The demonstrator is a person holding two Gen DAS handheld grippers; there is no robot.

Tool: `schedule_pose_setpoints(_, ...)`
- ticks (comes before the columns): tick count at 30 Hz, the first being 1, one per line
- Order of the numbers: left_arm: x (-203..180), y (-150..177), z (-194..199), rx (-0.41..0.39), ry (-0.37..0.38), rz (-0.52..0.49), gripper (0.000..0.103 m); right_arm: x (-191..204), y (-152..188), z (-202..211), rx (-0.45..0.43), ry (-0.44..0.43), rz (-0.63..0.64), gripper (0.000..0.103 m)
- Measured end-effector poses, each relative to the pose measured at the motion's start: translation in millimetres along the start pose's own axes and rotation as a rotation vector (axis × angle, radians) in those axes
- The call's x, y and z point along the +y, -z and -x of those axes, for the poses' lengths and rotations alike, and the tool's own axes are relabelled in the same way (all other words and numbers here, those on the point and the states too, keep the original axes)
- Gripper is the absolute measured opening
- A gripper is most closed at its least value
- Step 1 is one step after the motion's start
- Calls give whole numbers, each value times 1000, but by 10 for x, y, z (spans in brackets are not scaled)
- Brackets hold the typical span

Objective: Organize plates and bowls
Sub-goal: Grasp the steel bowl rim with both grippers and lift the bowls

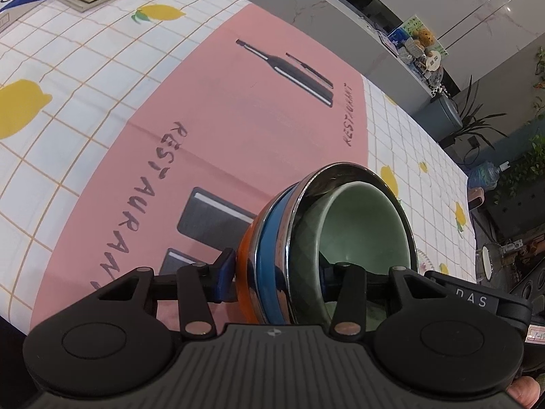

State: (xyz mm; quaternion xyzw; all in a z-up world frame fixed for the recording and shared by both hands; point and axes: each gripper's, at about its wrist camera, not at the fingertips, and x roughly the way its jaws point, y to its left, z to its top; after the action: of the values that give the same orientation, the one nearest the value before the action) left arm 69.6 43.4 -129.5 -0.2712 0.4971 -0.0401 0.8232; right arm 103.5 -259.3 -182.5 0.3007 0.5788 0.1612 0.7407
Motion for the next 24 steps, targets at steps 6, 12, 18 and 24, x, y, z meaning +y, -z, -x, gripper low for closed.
schedule_pose_setpoints(6, -291, -11, -8, 10, 20, -37, 51, -112, -81, 259, -31, 1, -19, 46)
schedule_pose_setpoints(12, -734, 2, -142, 43, 71, -88, 51, -370, -221, 655, -84, 22, -54, 46)
schedule_pose_setpoints(18, -1199, 70, -367, 96, 129, -146, 51, -688, -349, 1051, -145, 63, -97, 46)
schedule_pose_setpoints(24, -1445, 166, -612, 155, 142, -175, 51, -966, -393, 1221, -158, 95, -140, 46)
